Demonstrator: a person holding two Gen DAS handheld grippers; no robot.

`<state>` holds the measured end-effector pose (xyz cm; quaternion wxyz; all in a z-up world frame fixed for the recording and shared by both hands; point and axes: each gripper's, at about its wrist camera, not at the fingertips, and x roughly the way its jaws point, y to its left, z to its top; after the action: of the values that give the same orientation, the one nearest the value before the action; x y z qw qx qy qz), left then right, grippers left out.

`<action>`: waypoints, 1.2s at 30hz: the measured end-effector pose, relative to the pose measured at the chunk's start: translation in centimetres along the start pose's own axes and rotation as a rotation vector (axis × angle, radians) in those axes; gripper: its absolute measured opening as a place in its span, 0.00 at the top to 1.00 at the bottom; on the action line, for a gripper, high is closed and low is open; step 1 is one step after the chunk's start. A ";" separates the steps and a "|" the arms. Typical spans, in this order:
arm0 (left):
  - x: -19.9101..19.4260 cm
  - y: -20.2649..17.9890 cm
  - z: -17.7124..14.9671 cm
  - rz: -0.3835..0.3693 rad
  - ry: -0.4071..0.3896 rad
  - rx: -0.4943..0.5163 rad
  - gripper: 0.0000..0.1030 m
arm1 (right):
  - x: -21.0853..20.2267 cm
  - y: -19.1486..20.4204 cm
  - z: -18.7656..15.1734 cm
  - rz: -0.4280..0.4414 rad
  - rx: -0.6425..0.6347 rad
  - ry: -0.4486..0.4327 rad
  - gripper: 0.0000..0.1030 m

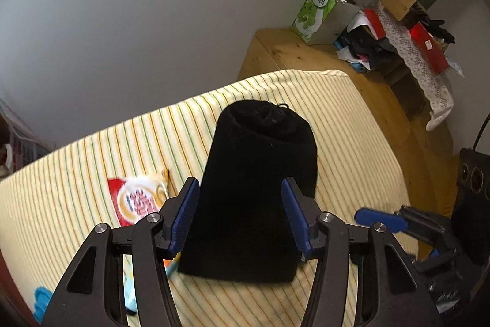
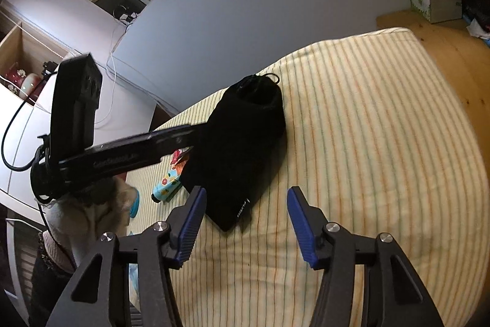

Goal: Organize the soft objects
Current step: 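Close the left tool on the black velvet pouch, then carry the black pouch with the left tool into the shoebox and release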

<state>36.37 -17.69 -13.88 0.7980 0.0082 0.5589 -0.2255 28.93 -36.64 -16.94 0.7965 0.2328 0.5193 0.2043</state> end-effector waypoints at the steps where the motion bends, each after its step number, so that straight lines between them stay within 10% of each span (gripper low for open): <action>1: 0.1 0.2 0.1 0.008 0.000 0.003 0.48 | 0.3 0.0 0.0 0.003 0.001 0.006 0.51; 20: 2.2 0.3 -0.4 -0.027 0.069 -0.030 0.48 | 5.1 1.3 0.4 0.003 -0.033 0.059 0.52; 36: 0.3 -0.5 -1.9 -0.036 0.014 -0.048 0.75 | 4.4 1.7 -0.4 -0.016 -0.030 0.043 0.84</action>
<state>34.55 -17.76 -14.74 0.7899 -0.0196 0.5697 -0.2262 30.06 -32.68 -19.27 0.7900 0.2124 0.5352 0.2105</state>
